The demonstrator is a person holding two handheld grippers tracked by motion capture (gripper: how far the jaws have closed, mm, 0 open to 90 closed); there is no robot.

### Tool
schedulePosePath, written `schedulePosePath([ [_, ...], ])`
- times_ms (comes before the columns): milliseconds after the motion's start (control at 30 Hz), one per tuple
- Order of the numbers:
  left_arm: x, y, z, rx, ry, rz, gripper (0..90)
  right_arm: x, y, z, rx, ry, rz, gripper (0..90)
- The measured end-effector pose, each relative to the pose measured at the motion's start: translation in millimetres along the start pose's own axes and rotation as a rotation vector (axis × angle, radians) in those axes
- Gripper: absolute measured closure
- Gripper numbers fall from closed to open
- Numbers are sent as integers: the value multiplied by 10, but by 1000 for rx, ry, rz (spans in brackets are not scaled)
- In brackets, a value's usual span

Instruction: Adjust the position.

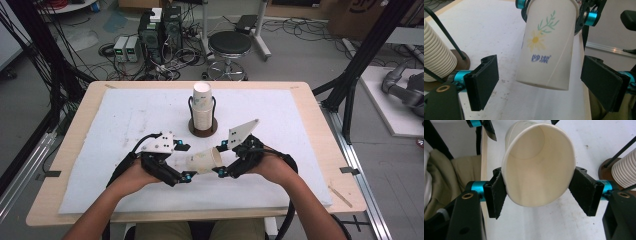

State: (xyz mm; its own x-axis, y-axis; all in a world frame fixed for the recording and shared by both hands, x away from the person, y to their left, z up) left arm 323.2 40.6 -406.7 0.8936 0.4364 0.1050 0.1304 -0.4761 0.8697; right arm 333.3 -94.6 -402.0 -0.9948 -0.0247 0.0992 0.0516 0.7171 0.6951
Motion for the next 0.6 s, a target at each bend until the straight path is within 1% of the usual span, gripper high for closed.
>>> schedulePosePath([
  [33,-3,3,11,13,2,11,153,2,28,6,39,-1,-9,333],
  [100,-17,12,37,35,-9,27,159,7,44,14,70,0,-13,333],
  [133,-17,12,37,35,-9,27,164,7,44,14,70,0,-13,333],
  [167,-25,14,57,50,-13,36,166,4,60,30,107,-2,-19,332],
  [200,-25,14,57,50,-13,36,166,4,60,30,107,-2,-19,332],
  [233,-37,12,69,57,-15,32,167,2,71,41,131,-2,-27,331],
  [433,-66,-18,119,101,-26,57,171,7,101,63,187,-4,-36,330],
  [567,-79,-21,149,113,-31,61,183,-1,137,72,226,-11,-52,330],
  [600,-85,-21,154,115,-36,58,186,17,135,71,244,-8,-36,330],
])
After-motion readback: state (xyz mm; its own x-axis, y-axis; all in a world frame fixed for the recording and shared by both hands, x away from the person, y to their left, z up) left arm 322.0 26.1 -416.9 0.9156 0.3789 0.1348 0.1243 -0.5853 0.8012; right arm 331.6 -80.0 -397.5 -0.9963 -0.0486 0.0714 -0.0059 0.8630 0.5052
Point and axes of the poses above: each handheld gripper's, and its own axes: z roughly forward along the jaws, y roughly out of its top, x roughly to its left, the point moved 9 cm from there along z, roughly forward along the jaws, and after that the axes turned 12 degrees about y, right-handed, at the moved point
